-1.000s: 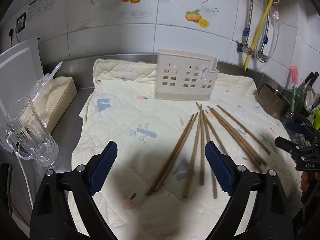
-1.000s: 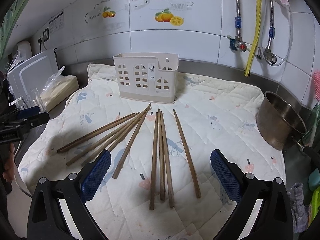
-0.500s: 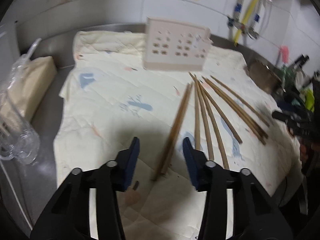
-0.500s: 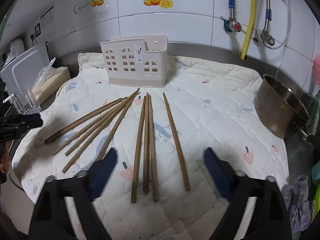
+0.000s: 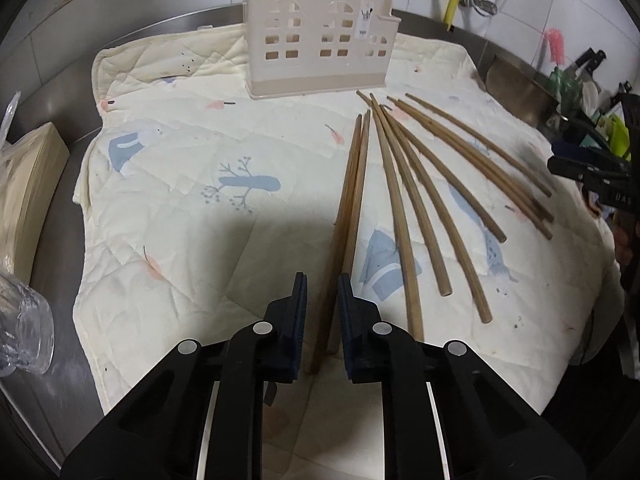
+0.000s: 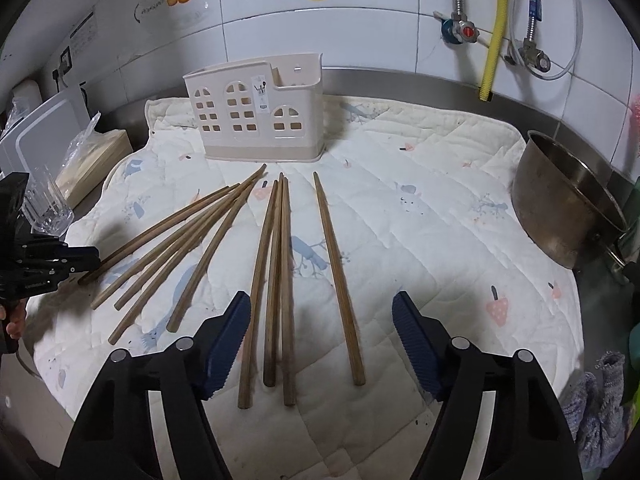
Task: Organize utensils
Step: 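Close the left tool on a wooden chopstick while the right tool grasps another chopstick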
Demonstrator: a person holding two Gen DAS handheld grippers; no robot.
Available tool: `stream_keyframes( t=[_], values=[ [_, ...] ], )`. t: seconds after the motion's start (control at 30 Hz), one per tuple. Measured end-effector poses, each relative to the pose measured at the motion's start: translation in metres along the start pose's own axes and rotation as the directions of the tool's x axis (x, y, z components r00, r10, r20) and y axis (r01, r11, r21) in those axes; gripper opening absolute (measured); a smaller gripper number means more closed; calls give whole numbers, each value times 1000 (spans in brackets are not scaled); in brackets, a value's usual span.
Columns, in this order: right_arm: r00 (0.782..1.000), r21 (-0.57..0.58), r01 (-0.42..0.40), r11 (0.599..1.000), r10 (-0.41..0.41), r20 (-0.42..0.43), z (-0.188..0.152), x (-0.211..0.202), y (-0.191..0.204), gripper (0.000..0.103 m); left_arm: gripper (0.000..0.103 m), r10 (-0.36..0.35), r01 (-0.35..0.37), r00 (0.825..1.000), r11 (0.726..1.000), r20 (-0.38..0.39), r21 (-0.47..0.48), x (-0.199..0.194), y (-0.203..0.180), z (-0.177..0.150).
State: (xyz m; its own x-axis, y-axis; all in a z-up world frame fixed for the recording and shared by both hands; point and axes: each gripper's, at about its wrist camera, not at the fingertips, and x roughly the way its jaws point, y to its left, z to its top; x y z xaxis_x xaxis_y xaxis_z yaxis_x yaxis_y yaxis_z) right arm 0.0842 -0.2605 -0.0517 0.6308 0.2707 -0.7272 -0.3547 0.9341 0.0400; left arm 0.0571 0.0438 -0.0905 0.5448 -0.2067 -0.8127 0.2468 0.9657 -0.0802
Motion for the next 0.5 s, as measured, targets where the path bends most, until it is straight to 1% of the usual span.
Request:
stream_keyframes(
  t=[0.27,0.4,0.5],
  values=[
    [1000,1,1,1000,-1,-10,2,6,-2,68,15,13,-13,1000,1000,-3,13,3,4,2],
    [1000,5,0,1000,0,-19,2,11,-4,66,15,29,-29,1000,999,-2,30,4,1,3],
    [1000,4,0,1000,0,-23,1,12,-5,66,15,29,-28,999,998,-14,50,8,-3,3]
  ],
)
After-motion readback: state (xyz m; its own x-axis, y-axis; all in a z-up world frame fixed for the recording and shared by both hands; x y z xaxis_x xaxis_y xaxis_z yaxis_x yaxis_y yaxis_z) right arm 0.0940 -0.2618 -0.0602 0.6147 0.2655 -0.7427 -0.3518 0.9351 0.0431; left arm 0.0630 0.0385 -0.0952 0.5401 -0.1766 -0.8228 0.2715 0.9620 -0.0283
